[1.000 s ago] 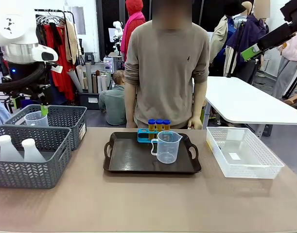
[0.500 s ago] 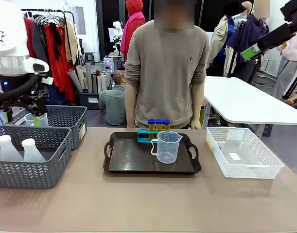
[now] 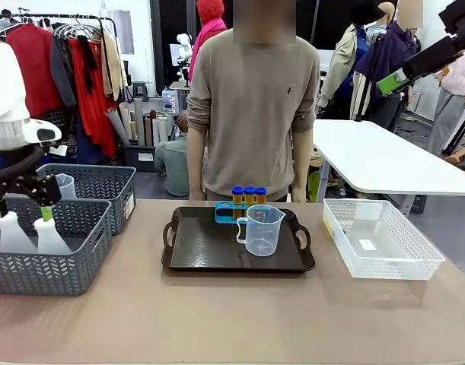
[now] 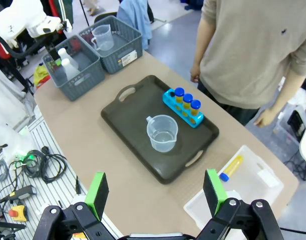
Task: Prepare the laboratory tools.
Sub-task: Pick up one Small flask and place it on the Handle tray.
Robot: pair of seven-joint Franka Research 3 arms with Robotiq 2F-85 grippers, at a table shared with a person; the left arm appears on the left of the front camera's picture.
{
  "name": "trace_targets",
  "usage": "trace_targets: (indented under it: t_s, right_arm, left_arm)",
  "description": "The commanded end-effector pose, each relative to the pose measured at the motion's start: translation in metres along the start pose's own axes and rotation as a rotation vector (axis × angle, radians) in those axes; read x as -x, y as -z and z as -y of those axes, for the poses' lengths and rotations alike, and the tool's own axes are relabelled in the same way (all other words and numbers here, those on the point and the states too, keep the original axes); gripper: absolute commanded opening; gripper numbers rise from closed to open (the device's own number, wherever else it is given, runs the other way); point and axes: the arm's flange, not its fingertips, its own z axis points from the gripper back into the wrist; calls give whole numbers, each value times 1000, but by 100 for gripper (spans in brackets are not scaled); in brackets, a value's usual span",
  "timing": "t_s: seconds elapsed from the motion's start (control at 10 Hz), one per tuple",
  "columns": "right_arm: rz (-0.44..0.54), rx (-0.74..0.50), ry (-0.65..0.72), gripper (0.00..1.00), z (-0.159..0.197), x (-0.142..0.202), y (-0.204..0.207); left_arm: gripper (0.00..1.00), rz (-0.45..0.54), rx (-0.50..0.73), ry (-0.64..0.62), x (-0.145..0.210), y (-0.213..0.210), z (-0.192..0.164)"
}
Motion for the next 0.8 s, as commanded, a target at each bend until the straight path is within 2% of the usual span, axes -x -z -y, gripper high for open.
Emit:
trace_targets:
  t_s: [0.0,0.3,0.6,0.7]
  right_arm:
    - [4,-7,-2,100,0,0,0]
    - [4,-7,-2,100,0,0,0]
    - [4,-7,-2,100,0,0,0]
    - [4,-7,-2,100,0,0,0]
  left_arm:
    - [100,16,-7,-33,-10,17,7]
    - [100,28,-20,-39,-19,40,11]
    - [100,19,19,-49,-22,50,15]
    - [80,18,13,-51,-20,49,15]
